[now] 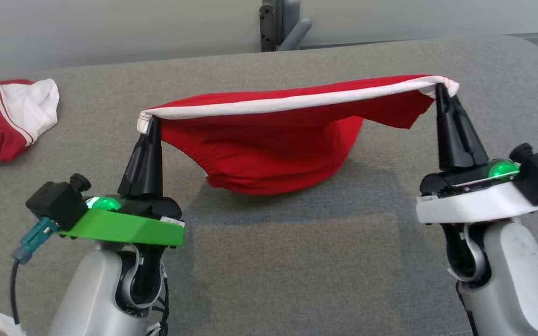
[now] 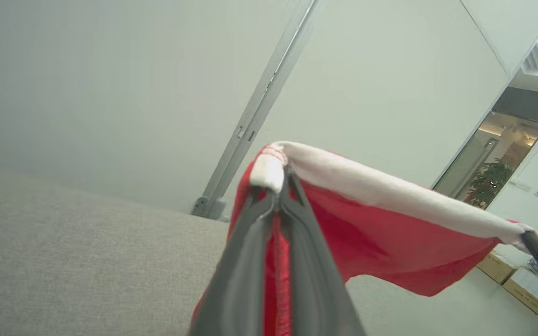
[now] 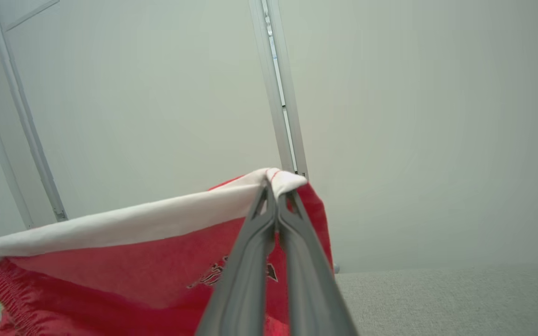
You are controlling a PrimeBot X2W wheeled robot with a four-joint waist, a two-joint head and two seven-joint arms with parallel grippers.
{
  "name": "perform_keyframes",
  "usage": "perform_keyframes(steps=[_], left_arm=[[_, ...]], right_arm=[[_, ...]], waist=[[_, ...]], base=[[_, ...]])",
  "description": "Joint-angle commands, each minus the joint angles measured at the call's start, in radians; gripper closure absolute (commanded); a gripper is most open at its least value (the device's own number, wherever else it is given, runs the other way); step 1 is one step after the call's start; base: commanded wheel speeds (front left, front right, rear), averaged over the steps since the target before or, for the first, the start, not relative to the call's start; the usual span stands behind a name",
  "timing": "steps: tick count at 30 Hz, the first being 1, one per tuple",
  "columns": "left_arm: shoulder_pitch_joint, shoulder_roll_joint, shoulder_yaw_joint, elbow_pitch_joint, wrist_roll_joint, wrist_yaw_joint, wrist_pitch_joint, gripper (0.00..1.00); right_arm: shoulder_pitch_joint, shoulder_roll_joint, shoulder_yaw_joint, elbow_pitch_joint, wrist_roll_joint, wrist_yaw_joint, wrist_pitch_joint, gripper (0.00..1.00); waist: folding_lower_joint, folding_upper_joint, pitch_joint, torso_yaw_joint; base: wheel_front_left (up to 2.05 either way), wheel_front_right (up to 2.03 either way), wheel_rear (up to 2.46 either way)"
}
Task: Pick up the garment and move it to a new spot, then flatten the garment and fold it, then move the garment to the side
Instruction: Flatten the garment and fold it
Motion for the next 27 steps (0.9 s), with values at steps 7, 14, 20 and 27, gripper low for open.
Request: perform_keyframes(steps=[7, 14, 20, 27], left_arm=[[0.066, 0.077, 0.011, -0.286, 0.003, 0.026, 0.068, 1.00], [0.059, 0.152, 0.021, -0.491, 0.002, 0.076, 0.199, 1.00], [-0.036, 0.176, -0.007, -0.445, -0.001, 0.068, 0.285, 1.00], [-0.342, 0.196, -0.046, -0.220, 0.024, 0.028, 0.376, 1.00]], right_arm=[[0.112, -0.030, -0.068, -0.268, -0.006, 0.000, 0.088, 1.00], [0.192, -0.029, -0.135, -0.455, 0.004, 0.000, 0.193, 1.00], [0.164, -0.024, -0.133, -0.415, 0.033, 0.000, 0.238, 1.00], [-0.119, -0.077, -0.042, -0.209, 0.062, 0.000, 0.245, 1.00]], waist=[[0.0000, 0.0032, -0.120, -0.067], [0.0000, 0.0032, -0.152, -0.098], [0.0000, 0.0032, -0.102, -0.100], [0.0000, 0.0032, 0.067, -0.107]], base=[[0.00, 0.00, 0.00], [0.00, 0.00, 0.00], [0.00, 0.00, 0.00], [0.00, 0.00, 0.00]])
